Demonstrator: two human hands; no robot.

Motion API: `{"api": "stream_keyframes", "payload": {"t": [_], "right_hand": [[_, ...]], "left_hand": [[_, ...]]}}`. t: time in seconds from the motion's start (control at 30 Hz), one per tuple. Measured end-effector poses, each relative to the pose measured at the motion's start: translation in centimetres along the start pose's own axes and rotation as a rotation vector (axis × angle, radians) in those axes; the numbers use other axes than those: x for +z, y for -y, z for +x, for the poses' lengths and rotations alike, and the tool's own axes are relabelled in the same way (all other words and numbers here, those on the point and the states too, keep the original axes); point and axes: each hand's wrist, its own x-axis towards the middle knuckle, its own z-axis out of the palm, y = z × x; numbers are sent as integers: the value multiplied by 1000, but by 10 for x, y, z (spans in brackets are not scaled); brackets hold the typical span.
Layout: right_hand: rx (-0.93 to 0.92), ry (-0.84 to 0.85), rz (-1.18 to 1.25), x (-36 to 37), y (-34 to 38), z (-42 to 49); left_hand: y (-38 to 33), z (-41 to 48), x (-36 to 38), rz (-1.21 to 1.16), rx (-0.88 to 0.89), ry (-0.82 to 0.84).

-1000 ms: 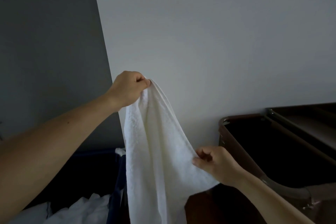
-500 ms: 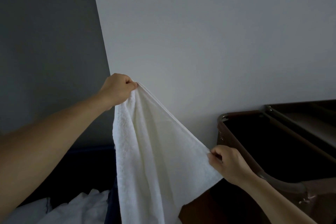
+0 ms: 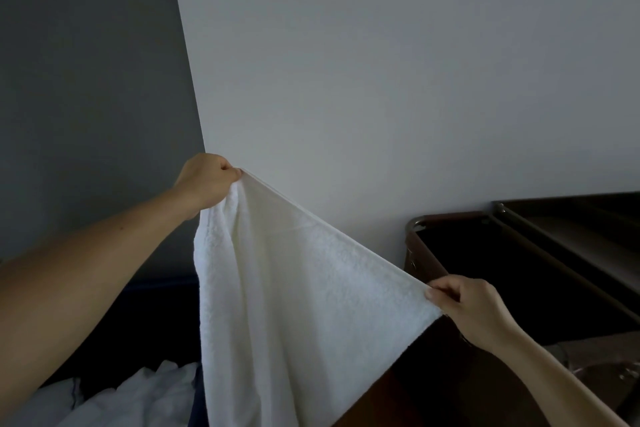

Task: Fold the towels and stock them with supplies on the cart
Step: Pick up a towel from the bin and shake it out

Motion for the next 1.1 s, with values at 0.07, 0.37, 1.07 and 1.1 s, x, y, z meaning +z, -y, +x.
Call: {"api": "stream_keyframes", "payload": {"t": [0.07,0.37,1.07,1.1], "right_hand": [[-11,42,-16,-9,6,-3],[-163,476,1186,-66,37,-11],[319,-114,1118,-2,74,47],[288,-95,1032,5,84,47]], "left_hand": [[1,1,-1,6,-10,1],[-3,6,-10,-51,-52,40],[-23,-64,60,-299,-64,121],[-37,-74,67,-293,-15,158]]}}
